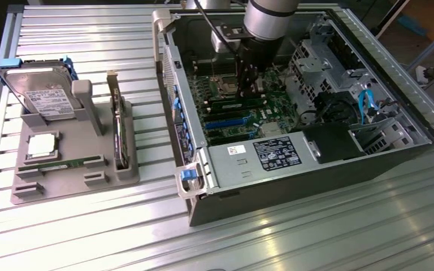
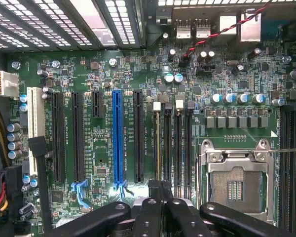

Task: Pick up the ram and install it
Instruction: 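Press down the ram until it locks into place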

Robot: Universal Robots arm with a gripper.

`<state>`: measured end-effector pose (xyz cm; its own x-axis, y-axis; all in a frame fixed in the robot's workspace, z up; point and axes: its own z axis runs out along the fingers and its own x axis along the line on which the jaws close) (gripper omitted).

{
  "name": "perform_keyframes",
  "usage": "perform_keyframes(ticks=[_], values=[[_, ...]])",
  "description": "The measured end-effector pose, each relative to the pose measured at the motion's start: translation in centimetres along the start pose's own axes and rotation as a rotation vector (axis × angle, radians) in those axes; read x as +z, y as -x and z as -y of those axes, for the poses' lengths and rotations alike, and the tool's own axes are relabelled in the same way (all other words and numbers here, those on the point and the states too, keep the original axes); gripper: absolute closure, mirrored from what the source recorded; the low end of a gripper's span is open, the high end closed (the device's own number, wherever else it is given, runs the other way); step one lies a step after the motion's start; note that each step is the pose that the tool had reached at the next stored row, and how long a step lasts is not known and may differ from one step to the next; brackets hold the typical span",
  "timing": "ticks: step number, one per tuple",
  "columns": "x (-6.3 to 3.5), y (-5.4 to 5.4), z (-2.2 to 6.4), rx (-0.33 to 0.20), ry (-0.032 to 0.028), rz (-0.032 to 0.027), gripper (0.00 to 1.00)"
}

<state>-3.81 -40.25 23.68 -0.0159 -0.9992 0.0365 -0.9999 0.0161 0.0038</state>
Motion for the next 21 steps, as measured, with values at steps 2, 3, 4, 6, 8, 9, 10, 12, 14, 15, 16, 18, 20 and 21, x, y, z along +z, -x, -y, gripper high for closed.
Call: perform_keyframes(ticks=[2, 3, 4, 6, 8, 9, 10, 12, 14, 15, 16, 18, 20, 21], values=[[0.13, 0.01, 0.0, 0.0, 0.0, 0.0, 0.89], [0.21, 0.01, 0.0, 0.0, 0.0001, -0.0003, 0.89], [0.4, 0.02, 0.0, 0.0, 0.0001, -0.0002, 0.89], [0.43, 0.02, 0.0, 0.0, 0.0, -0.0001, 0.89], [0.43, 0.02, 0.0, 0.0, 0.0, -0.0001, 0.89], [0.44, 0.02, 0.0, 0.0, 0.0, -0.0001, 0.89], [0.47, 0.02, 0.0, 0.0, 0.0, 0.0, 0.89], [0.5, 0.02, 0.0, 0.0, 0.0, -0.0003, 0.89], [0.53, 0.02, 0.0, 0.0, 0.0001, -0.0003, 0.89], [0.54, 0.02, 0.0, 0.0, 0.0, -0.0002, 0.89], [0.54, 0.03, 0.0, 0.0, -0.0001, 0.0, 0.89], [0.54, 0.02, 0.0, 0.0, -0.0001, -0.0001, 0.89], [0.56, 0.02, 0.0, 0.0, 0.0, -0.0002, 0.89], [0.57, 0.02, 0.0, 0.0, 0.0, -0.0003, 0.89]])
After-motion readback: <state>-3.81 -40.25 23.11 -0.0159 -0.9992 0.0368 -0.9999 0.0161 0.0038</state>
